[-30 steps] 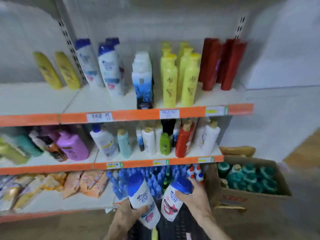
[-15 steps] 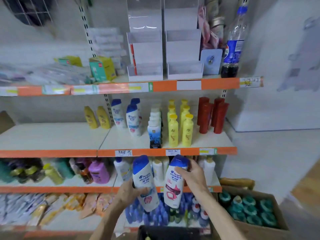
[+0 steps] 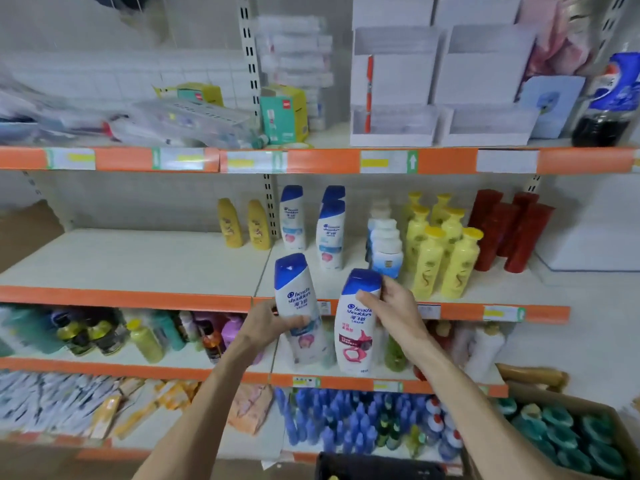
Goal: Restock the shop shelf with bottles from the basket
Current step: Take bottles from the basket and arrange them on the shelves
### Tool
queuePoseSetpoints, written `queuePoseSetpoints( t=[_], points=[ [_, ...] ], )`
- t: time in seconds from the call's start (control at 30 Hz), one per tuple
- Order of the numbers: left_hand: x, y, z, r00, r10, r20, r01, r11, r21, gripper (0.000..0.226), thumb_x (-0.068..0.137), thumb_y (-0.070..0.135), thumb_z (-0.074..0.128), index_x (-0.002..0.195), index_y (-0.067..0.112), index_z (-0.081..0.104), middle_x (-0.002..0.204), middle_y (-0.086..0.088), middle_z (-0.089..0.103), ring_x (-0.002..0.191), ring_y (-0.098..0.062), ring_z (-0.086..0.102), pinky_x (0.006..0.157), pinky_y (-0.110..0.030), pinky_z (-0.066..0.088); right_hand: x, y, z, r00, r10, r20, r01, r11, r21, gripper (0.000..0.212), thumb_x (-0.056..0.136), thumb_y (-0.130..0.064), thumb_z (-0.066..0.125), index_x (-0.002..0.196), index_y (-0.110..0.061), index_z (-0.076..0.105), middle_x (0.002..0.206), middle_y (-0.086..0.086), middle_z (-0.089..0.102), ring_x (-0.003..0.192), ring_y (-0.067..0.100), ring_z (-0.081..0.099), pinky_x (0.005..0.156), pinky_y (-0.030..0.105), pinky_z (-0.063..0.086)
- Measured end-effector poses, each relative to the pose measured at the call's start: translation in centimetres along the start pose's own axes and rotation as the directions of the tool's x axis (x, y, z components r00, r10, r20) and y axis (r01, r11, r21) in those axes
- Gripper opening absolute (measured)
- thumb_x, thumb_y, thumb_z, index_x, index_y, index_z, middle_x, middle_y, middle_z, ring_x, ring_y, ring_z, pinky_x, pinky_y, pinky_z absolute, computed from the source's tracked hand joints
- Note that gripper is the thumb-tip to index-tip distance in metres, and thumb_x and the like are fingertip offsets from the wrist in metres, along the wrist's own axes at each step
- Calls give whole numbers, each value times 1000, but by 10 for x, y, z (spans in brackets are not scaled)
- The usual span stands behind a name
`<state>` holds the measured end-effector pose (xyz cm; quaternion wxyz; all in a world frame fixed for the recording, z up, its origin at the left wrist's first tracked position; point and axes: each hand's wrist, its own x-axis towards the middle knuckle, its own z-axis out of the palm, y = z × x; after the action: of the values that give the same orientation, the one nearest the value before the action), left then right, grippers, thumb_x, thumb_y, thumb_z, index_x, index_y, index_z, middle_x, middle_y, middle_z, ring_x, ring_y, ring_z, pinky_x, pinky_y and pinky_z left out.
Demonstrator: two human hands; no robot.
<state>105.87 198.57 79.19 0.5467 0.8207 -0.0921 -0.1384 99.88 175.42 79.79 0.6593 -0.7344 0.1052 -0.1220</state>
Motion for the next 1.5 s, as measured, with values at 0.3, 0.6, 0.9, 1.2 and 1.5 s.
queuePoseSetpoints(
  t=[0.3,0.6,0.9,1.2,1.5],
  points=[
    [110,-17,-97,994,111,25,-111,994,-2,30,68,14,84,93,19,68,86,9,73,75,-8,70,61,-17,55,70,-26,92,995,-28,-97,27,1000,-11,30,90,-6,66,117,-19,61,104,-8,73,90,-1,70,71,15,53],
    [192,-13,-113,988,142,55,-142,990,-1,38,67,21,85,101,16,69,94,2,73,83,-13,69,67,-22,54,125,-38,106,982,-94,-162,94,996,-4,27,92,-1,61,104,-25,61,99,-11,72,90,-1,69,75,15,53],
    [247,-26,-94,986,147,83,-150,988,32,43,69,18,84,108,16,65,97,3,70,84,-9,67,68,-21,53,163,-14,113,983,-134,-128,134,991,-13,26,93,-4,60,108,-25,62,109,3,73,101,13,70,86,29,56],
    [265,-36,-83,978,188,93,-189,982,-1,45,72,18,81,112,17,61,104,2,67,89,-6,63,69,-19,51,170,5,105,984,-144,-101,147,989,23,32,96,-8,59,127,-13,56,119,-2,70,112,11,66,88,24,53],
    [266,-34,-81,977,173,124,-181,982,52,51,75,16,78,120,17,54,113,-2,64,99,-19,63,73,-24,53,156,4,100,998,-60,28,61,997,-36,40,93,-6,63,124,-29,53,122,-12,67,117,3,61,91,19,50]
  ],
)
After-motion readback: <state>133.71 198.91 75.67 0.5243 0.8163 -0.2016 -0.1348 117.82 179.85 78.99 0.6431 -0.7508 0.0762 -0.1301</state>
